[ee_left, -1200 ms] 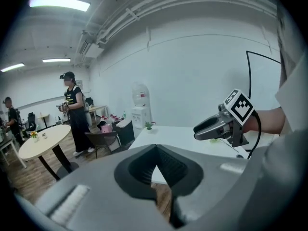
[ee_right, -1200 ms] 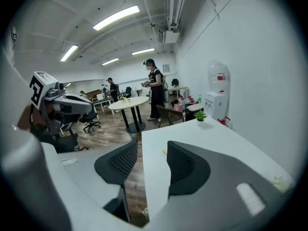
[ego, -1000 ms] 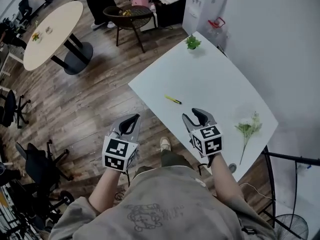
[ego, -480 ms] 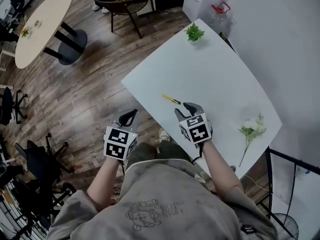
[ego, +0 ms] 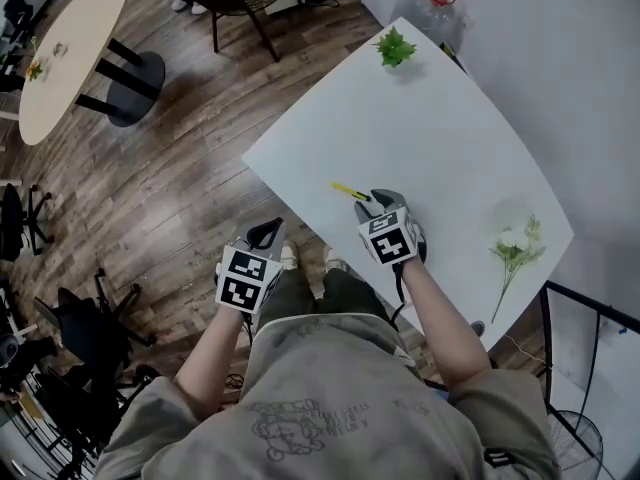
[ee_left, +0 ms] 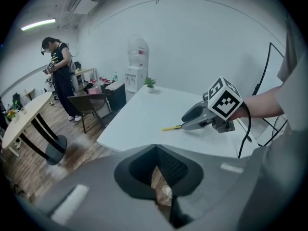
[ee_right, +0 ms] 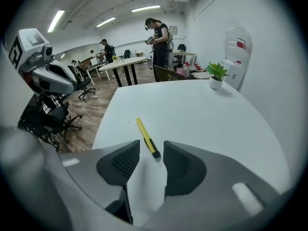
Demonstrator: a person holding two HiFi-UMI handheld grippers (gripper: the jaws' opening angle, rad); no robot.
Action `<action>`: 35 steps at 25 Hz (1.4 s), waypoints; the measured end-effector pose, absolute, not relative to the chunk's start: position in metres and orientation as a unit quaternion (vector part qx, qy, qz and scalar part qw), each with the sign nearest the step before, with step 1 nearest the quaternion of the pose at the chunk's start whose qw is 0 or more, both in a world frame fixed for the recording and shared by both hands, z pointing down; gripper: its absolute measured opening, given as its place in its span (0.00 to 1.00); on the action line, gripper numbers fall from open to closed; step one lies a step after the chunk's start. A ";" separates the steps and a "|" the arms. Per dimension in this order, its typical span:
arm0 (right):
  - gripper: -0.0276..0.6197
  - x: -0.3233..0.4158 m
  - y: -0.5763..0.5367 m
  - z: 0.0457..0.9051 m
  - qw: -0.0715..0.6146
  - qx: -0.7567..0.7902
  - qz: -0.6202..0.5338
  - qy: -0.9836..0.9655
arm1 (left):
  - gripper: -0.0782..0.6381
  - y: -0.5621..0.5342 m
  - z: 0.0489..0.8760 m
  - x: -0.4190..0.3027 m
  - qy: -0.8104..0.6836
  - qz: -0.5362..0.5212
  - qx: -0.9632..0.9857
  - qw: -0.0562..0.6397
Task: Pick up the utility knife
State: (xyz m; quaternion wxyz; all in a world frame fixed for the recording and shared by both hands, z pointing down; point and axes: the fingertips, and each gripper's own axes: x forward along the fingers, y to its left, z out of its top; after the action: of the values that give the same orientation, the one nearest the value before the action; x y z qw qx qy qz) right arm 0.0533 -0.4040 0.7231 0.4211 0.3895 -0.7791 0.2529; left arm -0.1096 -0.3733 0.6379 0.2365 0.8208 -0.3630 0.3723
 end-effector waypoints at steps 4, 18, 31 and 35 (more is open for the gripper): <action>0.31 0.046 -0.411 0.739 0.439 0.389 0.248 -0.771 | 0.11 -0.380 0.651 -0.123 -0.357 0.377 0.820 0.240; 0.18 0.036 -0.401 0.742 0.440 0.415 0.291 -0.741 | 0.11 -0.390 0.665 -0.147 -0.321 0.379 0.832 0.248; 0.18 0.023 -0.431 0.610 0.355 0.479 0.242 -0.765 | 0.11 -0.426 0.598 -0.164 -0.317 0.355 0.859 0.191; 0.18 0.014 -0.436 0.550 0.301 0.493 0.223 -0.785 | 0.11 -0.440 0.556 -0.163 -0.325 0.335 0.871 0.154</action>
State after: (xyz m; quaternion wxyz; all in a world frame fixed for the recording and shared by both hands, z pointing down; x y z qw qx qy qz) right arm 0.0144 -0.4357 0.5504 0.3006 0.4931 -0.7854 0.2226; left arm -0.1627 -0.4403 0.5565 0.1535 0.8710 -0.3248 0.3350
